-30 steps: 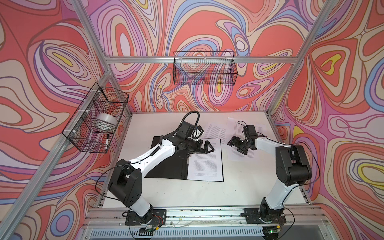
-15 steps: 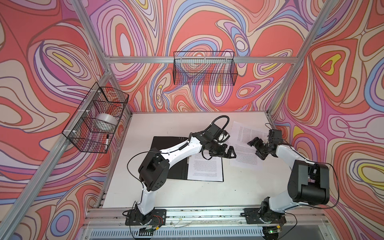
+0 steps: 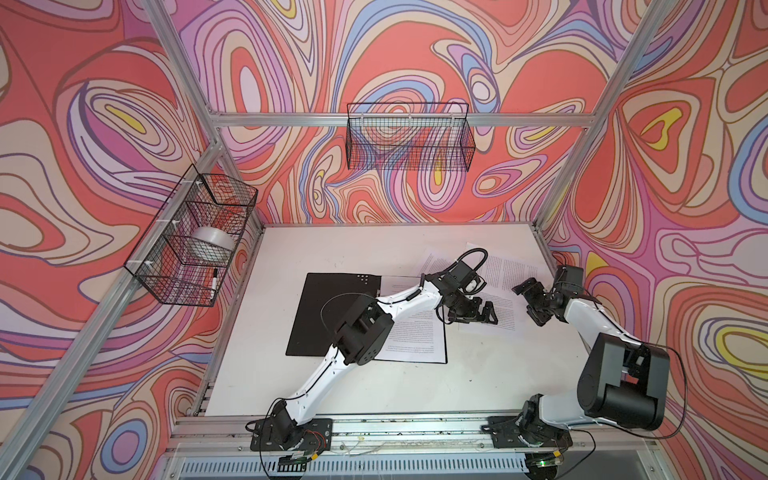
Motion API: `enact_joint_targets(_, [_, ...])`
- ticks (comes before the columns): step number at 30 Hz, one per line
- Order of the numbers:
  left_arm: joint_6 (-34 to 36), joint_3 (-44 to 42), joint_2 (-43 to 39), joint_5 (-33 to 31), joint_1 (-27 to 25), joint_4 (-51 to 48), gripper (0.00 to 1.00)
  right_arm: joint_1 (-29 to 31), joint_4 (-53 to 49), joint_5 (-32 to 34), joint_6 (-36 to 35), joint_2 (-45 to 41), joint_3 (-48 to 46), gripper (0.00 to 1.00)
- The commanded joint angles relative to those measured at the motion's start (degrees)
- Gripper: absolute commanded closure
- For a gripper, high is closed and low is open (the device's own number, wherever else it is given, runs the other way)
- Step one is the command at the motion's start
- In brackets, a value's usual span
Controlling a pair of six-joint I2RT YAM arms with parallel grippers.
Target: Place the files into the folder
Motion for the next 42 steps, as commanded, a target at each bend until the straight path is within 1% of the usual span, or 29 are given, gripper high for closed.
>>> enact_joint_targets(1, [-2.3,1.3,1.3,0.8,-0.5,1.8,0.00,-0.4,-1.5,-0.4,-3.0,-1.2,-0.8,0.09])
enact_joint_targets(6, [-1.4,-2.0,0.6,-1.7,-0.3,-0.3,0.00,-1.6,-2.8,-0.2,-3.3,0.2,-1.9,0.09])
enact_joint_targets(10, [-0.4,-8.3,-2.2,-3.6,0.3,-0.8,0.00,-2.7,-3.5,-0.9,-3.4,1.3,-2.8,0.10])
enact_joint_targets(13, [-0.1,-13.8,-4.5,-4.1,1.5,0.9,0.00,-2.7,-3.0,-3.3,-3.6,2.4,-4.2,0.11])
enact_joint_targets(15, [0.3,-15.3,-5.0,-3.6,2.1,1.1,0.00,-2.7,-2.4,-5.0,-3.8,3.1,-5.6,0.12])
enact_joint_targets(20, [2.0,-15.4,-4.6,-3.2,2.2,-0.2,0.00,-2.7,-5.0,-5.8,-6.3,3.6,-8.1,0.14])
enact_joint_targets(24, [2.7,-15.3,-4.2,-2.6,2.7,-0.4,0.00,-2.7,-8.5,-1.9,-6.8,2.4,-9.6,0.14])
enact_joint_targets(26, [2.9,-15.2,-4.2,-2.4,2.6,-0.5,0.00,-2.7,-9.2,-4.0,-6.8,3.2,-9.9,0.16])
enact_joint_targets(29, [3.4,-14.9,-3.8,-2.1,2.7,-0.9,0.00,-2.6,-10.7,-4.7,-6.8,4.0,-10.6,0.17])
enact_joint_targets(32, [3.7,-14.7,-3.5,-1.8,2.6,-1.2,0.00,-2.5,-10.1,-5.2,-6.5,3.2,-11.7,0.17])
enact_joint_targets(35, [3.7,-14.7,-3.1,-1.4,2.7,-1.3,0.00,-2.0,-8.4,-8.1,-5.8,4.7,-11.6,0.16])
enact_joint_targets(40, [4.9,-14.6,-3.2,-1.6,2.5,-2.8,0.00,-1.7,-4.2,-13.4,-7.3,9.3,-9.7,0.08])
enact_joint_targets(42, [5.5,-14.3,-3.1,-1.7,2.5,-3.9,0.00,-1.7,-2.1,-14.1,-8.5,10.5,-8.5,0.06])
